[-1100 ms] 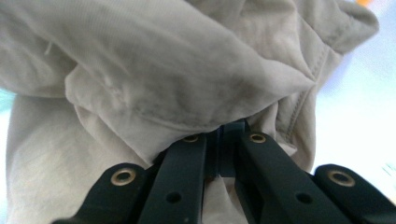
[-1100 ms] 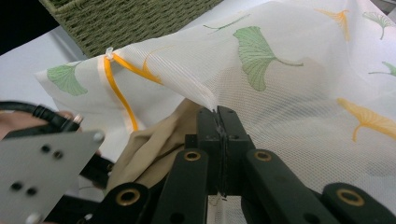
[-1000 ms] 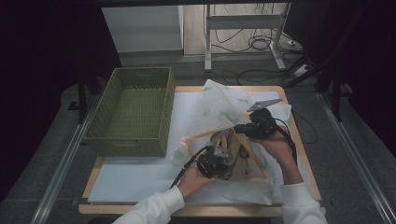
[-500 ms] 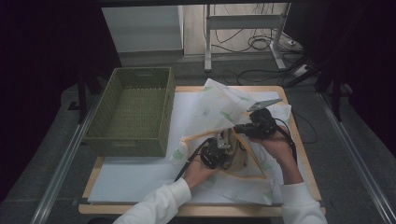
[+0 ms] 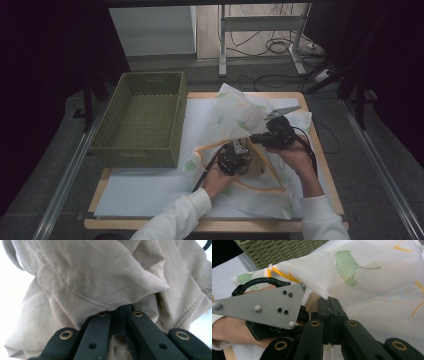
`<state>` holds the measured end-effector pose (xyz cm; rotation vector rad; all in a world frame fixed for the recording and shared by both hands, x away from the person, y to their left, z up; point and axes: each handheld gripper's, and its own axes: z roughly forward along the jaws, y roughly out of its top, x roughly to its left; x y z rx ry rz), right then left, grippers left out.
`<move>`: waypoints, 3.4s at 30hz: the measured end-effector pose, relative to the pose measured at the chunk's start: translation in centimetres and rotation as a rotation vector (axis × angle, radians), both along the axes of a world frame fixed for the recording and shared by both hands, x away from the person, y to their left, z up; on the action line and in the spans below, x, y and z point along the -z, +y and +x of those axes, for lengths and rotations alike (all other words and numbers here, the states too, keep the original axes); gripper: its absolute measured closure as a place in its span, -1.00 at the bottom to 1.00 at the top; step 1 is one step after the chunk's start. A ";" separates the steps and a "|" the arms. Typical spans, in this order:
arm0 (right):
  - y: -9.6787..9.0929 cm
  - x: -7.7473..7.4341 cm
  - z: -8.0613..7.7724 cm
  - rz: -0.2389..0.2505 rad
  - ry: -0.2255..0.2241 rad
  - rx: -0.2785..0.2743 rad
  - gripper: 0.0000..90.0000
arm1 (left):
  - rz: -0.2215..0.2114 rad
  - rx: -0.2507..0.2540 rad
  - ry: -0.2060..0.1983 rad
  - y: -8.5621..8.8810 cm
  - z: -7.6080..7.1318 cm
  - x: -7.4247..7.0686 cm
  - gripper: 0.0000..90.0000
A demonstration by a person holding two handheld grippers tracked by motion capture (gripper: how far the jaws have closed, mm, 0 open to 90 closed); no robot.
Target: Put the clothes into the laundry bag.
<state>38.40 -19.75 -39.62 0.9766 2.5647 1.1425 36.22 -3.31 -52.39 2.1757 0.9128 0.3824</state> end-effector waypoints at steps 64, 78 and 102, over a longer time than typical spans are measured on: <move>-0.6 0.4 0.4 0.009 0.019 0.021 0.97 | -0.028 0.072 -0.007 -2.5 -0.3 0.4 0.99; -0.5 0.4 0.4 0.009 0.022 0.017 0.97 | -0.004 0.043 -0.040 -2.5 0.7 0.1 0.99; -0.5 0.7 0.5 0.003 0.030 0.019 0.97 | -0.043 0.103 -0.005 -0.5 -1.9 -1.3 0.98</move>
